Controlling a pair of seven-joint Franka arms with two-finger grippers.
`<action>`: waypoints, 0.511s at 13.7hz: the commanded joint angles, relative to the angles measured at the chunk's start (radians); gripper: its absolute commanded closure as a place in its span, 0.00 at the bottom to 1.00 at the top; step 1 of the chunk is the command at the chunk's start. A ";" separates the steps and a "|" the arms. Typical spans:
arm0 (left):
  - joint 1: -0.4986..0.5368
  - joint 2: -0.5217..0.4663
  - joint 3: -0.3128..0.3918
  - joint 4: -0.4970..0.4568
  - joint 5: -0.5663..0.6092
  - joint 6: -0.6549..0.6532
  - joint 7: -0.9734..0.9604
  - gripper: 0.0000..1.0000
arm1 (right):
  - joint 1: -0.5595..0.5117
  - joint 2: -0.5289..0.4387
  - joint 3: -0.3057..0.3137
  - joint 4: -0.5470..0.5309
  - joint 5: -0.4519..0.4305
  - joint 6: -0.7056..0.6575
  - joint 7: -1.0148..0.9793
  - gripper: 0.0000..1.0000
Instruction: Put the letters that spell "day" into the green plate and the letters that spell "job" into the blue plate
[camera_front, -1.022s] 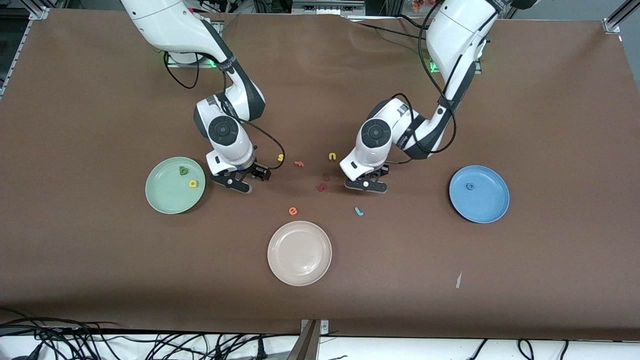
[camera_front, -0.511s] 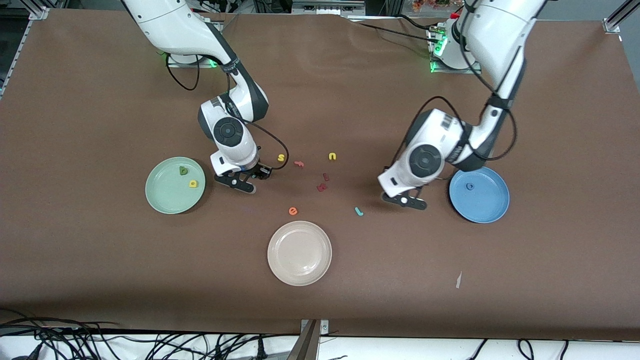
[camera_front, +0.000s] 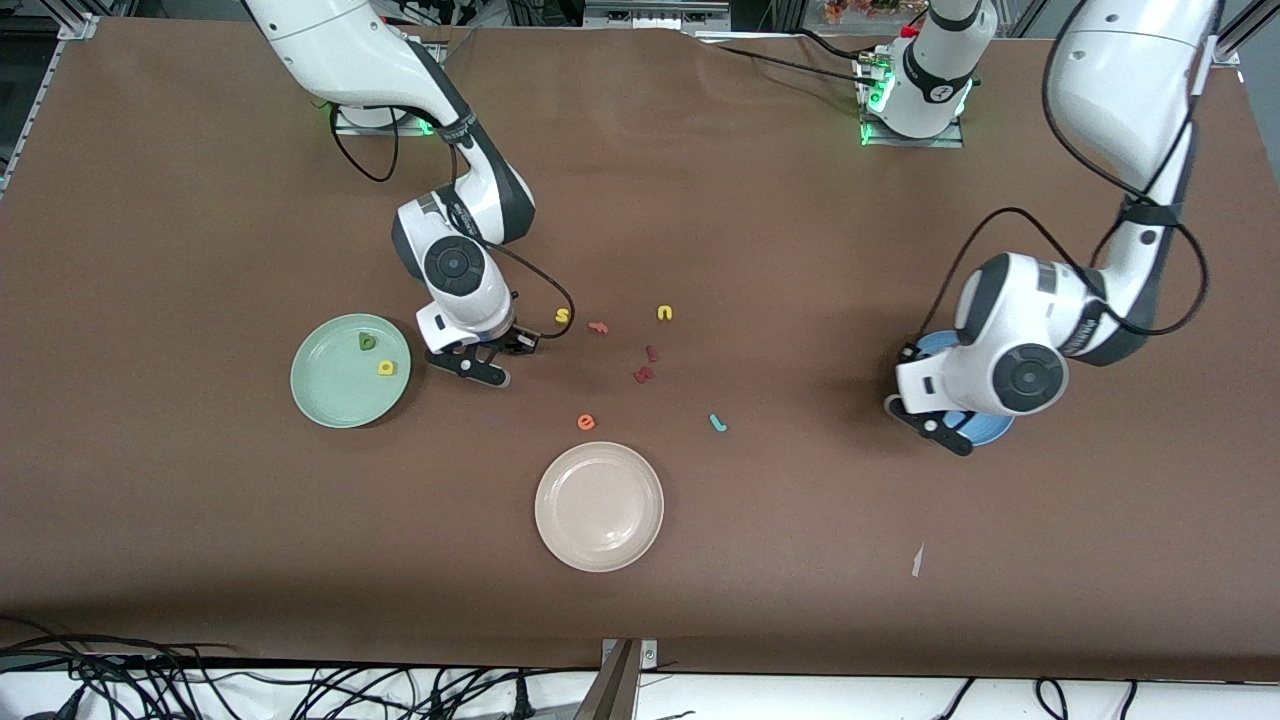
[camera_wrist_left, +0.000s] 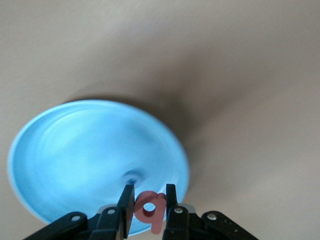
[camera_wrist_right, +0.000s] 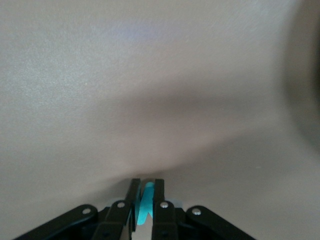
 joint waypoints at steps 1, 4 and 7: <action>0.023 0.022 -0.009 -0.006 0.059 -0.008 0.117 0.72 | -0.005 -0.094 -0.047 0.004 -0.002 -0.145 -0.134 1.00; 0.032 0.025 -0.009 0.011 0.050 -0.011 0.151 0.00 | -0.005 -0.118 -0.135 0.044 0.006 -0.251 -0.312 1.00; 0.026 0.025 -0.014 0.072 -0.015 -0.017 0.125 0.00 | -0.032 -0.112 -0.241 0.049 0.025 -0.242 -0.569 1.00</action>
